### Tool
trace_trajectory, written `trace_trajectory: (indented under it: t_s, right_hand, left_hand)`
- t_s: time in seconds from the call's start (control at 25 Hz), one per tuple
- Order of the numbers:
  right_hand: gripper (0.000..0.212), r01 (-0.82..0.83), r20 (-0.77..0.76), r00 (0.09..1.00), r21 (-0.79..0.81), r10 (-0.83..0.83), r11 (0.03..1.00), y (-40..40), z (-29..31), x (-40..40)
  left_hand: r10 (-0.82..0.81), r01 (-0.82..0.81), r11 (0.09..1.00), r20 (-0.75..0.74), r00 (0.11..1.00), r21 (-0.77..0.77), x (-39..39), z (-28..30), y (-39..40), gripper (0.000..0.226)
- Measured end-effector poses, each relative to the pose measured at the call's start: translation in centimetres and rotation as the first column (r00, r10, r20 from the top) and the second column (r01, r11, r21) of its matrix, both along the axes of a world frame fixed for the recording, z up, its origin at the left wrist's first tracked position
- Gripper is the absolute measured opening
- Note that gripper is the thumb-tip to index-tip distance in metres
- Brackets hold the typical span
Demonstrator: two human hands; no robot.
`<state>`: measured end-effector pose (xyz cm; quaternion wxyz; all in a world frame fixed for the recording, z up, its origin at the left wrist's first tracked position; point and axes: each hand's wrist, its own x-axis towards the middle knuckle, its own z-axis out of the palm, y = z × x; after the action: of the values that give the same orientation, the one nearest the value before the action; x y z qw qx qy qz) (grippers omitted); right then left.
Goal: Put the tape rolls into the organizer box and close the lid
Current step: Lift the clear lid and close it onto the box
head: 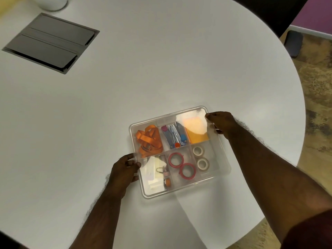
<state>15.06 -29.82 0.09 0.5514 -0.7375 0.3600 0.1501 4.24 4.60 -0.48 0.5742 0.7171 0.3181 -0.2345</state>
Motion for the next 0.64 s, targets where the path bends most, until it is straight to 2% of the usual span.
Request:
trace_trajectory:
  t_s: [0.08,0.2,0.36,0.52,0.64]
  right_hand:
    - [0.024,-0.013,-0.067,0.998,0.062,0.017,0.998,-0.4,0.3,0.4]
    - [0.028,-0.049,-0.099,0.993,0.137,0.063,0.989,-0.5,0.4,1.4]
    - [0.048,-0.087,-0.087,0.992,0.058,0.092,0.994,0.3,0.3,2.7]
    - [0.044,-0.132,-0.084,0.987,0.051,0.136,0.990,0.3,-0.6,3.3]
    - [0.054,-0.103,-0.090,0.990,0.025,0.105,0.994,0.0,-1.4,3.5]
  left_hand:
    - [0.012,-0.016,0.997,-0.057,0.998,-0.069,0.1,0.1,0.3,0.030]
    - [0.002,-0.009,0.996,-0.080,0.997,-0.087,0.4,-0.1,0.5,0.030]
    - [0.017,-0.026,0.994,-0.085,0.996,-0.107,0.3,-0.3,0.5,0.030]
    - [0.026,-0.033,0.995,-0.075,0.997,-0.099,0.4,-0.7,0.4,0.031]
    - [0.026,-0.033,0.995,-0.069,0.997,-0.097,0.3,-0.9,0.4,0.030]
